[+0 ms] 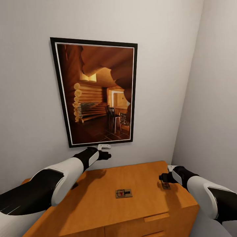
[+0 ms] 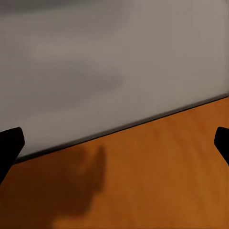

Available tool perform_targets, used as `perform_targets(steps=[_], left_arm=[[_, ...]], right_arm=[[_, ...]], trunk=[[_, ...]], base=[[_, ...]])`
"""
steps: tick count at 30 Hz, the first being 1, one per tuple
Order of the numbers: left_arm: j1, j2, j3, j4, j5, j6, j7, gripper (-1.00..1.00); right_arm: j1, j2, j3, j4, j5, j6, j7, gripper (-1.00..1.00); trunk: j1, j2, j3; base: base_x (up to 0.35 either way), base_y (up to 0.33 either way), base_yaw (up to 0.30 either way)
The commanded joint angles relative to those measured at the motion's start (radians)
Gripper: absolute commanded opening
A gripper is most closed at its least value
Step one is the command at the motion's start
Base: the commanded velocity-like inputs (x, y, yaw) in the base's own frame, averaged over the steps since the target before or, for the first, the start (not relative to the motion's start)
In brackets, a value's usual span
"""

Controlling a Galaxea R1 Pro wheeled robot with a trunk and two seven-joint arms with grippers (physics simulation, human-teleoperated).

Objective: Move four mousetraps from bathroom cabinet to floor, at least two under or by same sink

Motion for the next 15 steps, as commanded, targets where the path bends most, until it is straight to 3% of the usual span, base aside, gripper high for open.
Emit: perform_targets(steps=[1, 15], left_arm=[[0.000, 0.000, -0.009, -0.001, 0.009, 0.004, -0.001, 1.00], [0.000, 0.000, -0.009, 0.001, 0.009, 0.004, -0.001, 1.00]], right_arm=[[0.000, 0.000, -0.008, 0.000, 0.011, 0.003, 0.004, 1.00], [0.000, 0.001, -0.008, 0.000, 0.011, 0.003, 0.004, 1.00]], trunk=[[0.000, -0.001, 0.000], [0.000, -0.001, 0.000]], base=[[0.006, 0.000, 0.000], [0.001, 0.000, 0.000]])
